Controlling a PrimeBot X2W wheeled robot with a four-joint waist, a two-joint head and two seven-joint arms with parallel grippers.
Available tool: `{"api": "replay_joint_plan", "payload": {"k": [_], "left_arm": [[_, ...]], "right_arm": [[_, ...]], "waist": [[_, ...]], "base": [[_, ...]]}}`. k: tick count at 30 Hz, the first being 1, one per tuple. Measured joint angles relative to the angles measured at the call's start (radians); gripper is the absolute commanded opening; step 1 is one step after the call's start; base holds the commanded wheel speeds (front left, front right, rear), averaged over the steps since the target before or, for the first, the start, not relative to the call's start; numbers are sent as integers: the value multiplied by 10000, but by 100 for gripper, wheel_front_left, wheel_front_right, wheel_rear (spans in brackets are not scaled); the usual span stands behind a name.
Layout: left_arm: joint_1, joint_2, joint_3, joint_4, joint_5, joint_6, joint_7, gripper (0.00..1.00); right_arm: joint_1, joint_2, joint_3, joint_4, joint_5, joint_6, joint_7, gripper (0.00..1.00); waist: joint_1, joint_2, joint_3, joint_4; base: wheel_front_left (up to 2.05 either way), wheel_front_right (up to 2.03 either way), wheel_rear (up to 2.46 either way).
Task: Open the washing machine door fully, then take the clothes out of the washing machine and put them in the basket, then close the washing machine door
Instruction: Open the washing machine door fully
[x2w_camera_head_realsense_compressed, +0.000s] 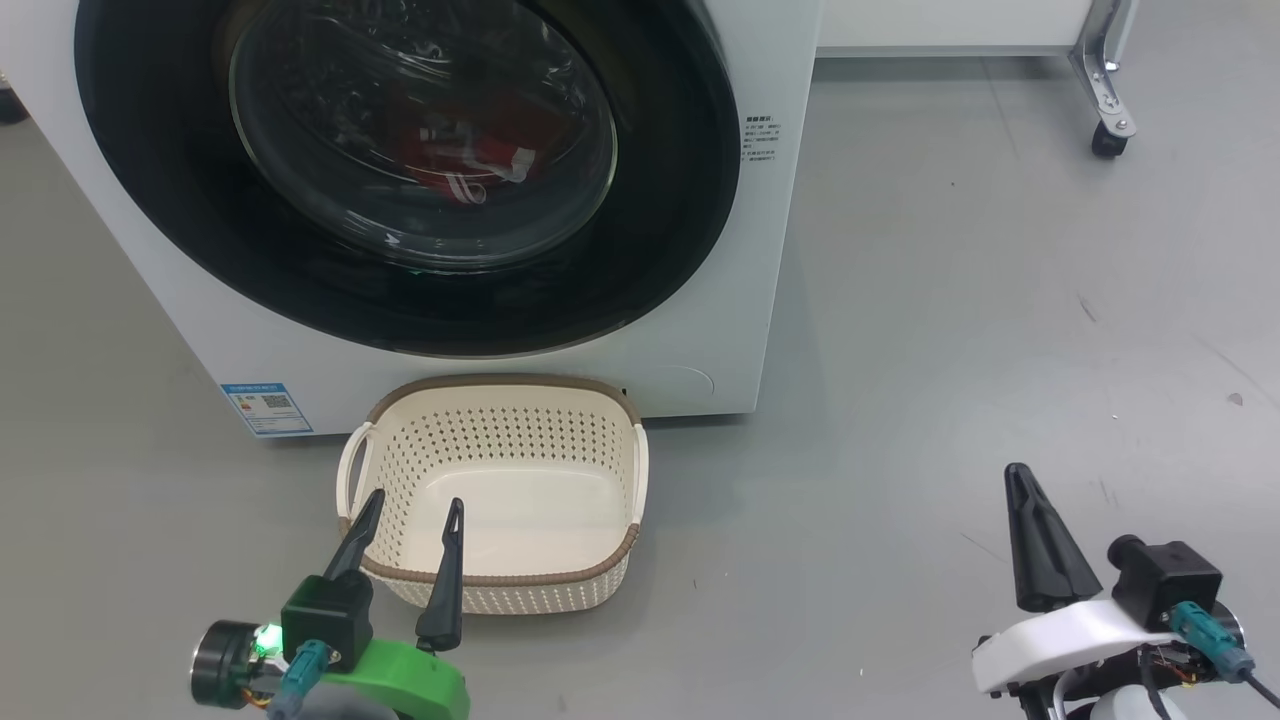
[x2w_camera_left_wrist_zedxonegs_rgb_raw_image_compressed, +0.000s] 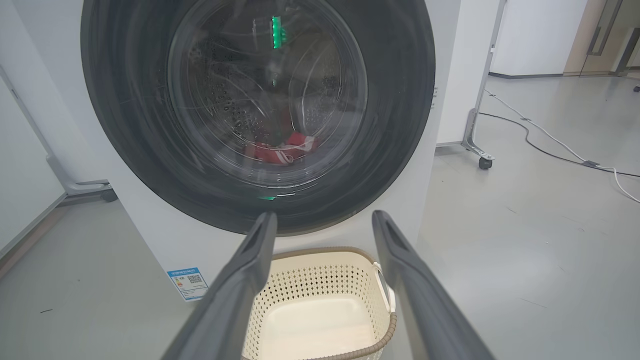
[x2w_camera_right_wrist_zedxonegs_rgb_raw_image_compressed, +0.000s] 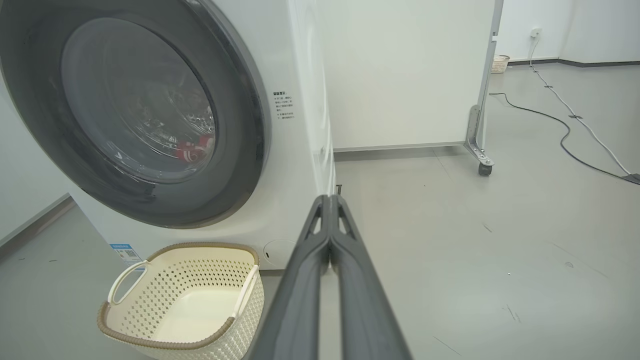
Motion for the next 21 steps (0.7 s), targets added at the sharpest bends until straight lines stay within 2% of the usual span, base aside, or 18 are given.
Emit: {"api": "replay_joint_plan", "payload": {"k": [6, 9, 14, 15, 21], "left_arm": [[-15, -98, -2, -163, 0, -2, 0, 100], [-76, -105, 17, -278, 13, -2, 0, 100], [-382, -111, 6, -441, 94, -6, 0, 100], [-382, -111, 6, -441, 94, -6, 0, 100], [-692, -121, 0, -639, 184, -6, -2, 100]], "right_arm": [[-101, 322, -548, -186, 1024, 205, -2, 0], [-323, 487, -874, -259, 1801, 477, -21, 0], [-709, 706, -1524, -270, 3720, 988, -27, 0], [-709, 706, -1524, -270, 3720, 988, -27, 0], [-1546, 698, -2086, -121, 5620, 1237, 107, 0]], "waist": [[0, 0, 214, 82], [0, 0, 377, 119], [0, 0, 729, 177], [0, 0, 729, 177], [0, 0, 1248, 278]], "base": [[0, 0, 0], [0, 0, 0], [0, 0, 0], [0, 0, 0], [0, 0, 0]]}}
